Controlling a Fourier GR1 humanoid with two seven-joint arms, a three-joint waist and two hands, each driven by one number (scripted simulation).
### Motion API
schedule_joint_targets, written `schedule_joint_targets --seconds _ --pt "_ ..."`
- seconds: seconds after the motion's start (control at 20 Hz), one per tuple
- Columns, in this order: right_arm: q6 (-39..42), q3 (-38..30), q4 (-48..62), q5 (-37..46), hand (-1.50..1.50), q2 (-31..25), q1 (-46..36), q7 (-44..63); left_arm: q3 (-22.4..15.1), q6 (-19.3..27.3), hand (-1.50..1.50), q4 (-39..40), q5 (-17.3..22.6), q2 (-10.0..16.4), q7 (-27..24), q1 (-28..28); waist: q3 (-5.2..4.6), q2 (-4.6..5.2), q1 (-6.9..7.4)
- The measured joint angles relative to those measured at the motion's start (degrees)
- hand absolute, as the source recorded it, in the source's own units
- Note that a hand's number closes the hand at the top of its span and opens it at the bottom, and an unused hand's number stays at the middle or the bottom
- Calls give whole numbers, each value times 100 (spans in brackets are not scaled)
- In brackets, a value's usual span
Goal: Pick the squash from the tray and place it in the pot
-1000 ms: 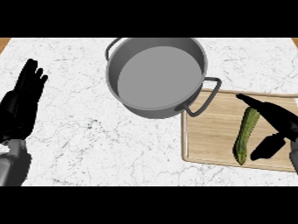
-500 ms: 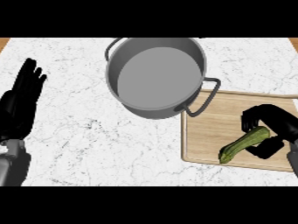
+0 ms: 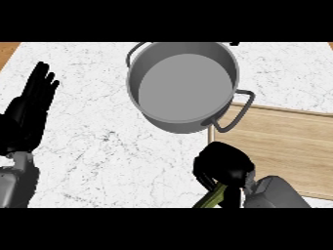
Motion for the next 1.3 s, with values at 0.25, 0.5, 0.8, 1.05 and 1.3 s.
schedule_joint_targets --seconds 0.25,0.5,0.8,1.05,1.3 --pt "475 1543 -754 139 150 1107 83 1247 65 -15 0 35 14 6 -80 97 34 6 -106" --pt "8 2215 -1533 -224 150 1408 226 2561 117 19 0 -1 0 17 -41 113 52 22 -191" --pt "-1372 2104 -1825 16 150 1368 -72 3132 104 52 0 -51 -44 -8 -47 162 61 24 -238" --pt "-2098 1793 -2675 -261 150 1539 -804 4079 115 36 0 8 -43 -17 -43 109 60 40 -211" --pt "-2355 997 -2552 -790 150 1595 -2161 4955 119 20 0 91 -75 -68 -134 56 58 63 -181"
